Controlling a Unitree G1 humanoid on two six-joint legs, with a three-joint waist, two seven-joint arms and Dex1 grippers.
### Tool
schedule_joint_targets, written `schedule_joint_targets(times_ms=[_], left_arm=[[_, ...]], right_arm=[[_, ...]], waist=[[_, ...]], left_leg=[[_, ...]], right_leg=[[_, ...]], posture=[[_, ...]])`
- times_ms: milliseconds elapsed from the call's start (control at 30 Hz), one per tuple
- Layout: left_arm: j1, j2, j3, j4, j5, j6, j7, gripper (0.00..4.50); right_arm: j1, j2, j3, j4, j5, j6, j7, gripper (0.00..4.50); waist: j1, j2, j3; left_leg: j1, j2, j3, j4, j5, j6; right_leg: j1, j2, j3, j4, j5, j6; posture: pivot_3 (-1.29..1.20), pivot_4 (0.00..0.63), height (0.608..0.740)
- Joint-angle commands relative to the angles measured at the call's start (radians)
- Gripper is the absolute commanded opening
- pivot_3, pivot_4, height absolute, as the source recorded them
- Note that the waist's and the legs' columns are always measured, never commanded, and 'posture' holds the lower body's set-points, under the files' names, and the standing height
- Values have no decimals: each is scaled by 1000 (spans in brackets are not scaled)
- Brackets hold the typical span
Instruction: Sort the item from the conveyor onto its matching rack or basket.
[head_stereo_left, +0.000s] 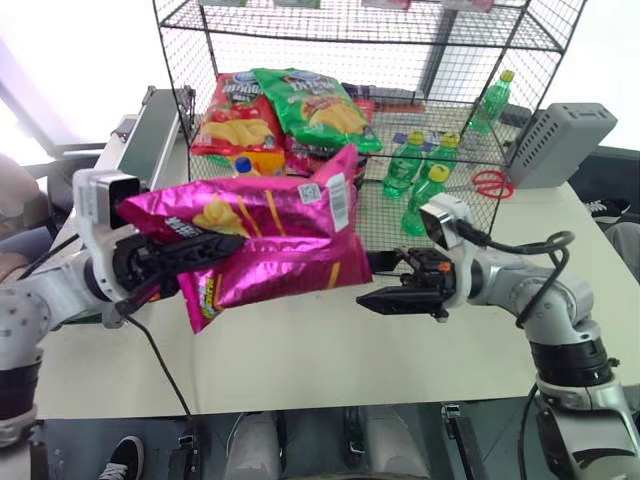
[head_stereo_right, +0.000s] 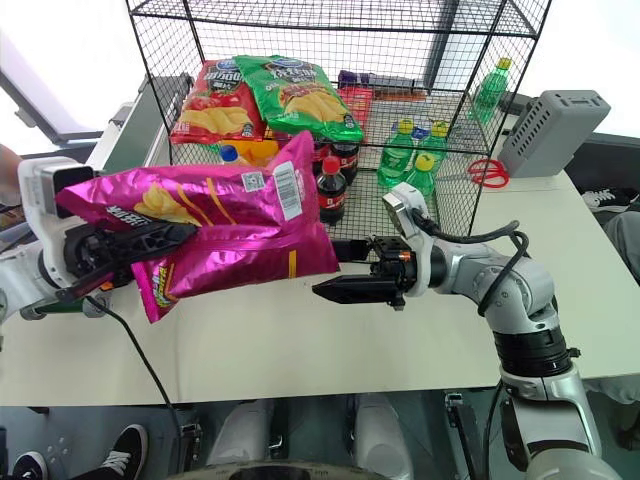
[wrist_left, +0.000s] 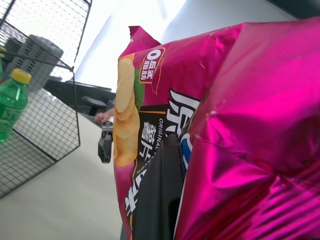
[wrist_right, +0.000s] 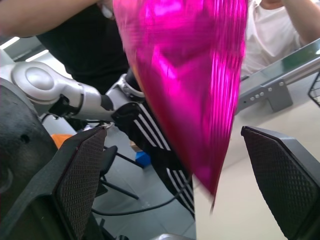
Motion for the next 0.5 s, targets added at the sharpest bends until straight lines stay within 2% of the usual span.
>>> schedule_joint_targets(times_ms=[33, 300, 400, 500], left_arm=[[-39, -25, -2, 11, 29, 18, -30, 14], [-29, -84, -7, 27, 136, 2, -37, 14], [-22, -94, -3, 35, 175, -6, -60, 0], [-30, -105, 2, 39, 211, -19, -74, 0]], right_arm=[[-45, 48, -6, 10, 4, -6, -57, 4500], [-46, 55, 36, -23, 1, 5, -43, 4500], [-44, 39, 61, -33, -21, 1, -31, 3689], [-44, 50, 50, -36, -7, 6, -52, 2255]], waist=[[-1, 0, 0], [2, 0, 0], [1, 0, 0], [1, 0, 0]], left_leg=[[0, 0, 0, 0, 0, 0], [-1, 0, 0, 0, 0, 0], [-1, 0, -1, 0, 0, 0], [-1, 0, 0, 0, 0, 0]], right_leg=[[0, 0, 0, 0, 0, 0], [0, 0, 0, -1, 0, 0], [0, 0, 0, -1, 0, 0], [0, 0, 0, -1, 0, 0]], posture=[[0, 150, 740], [0, 150, 740], [0, 150, 740], [0, 150, 740]])
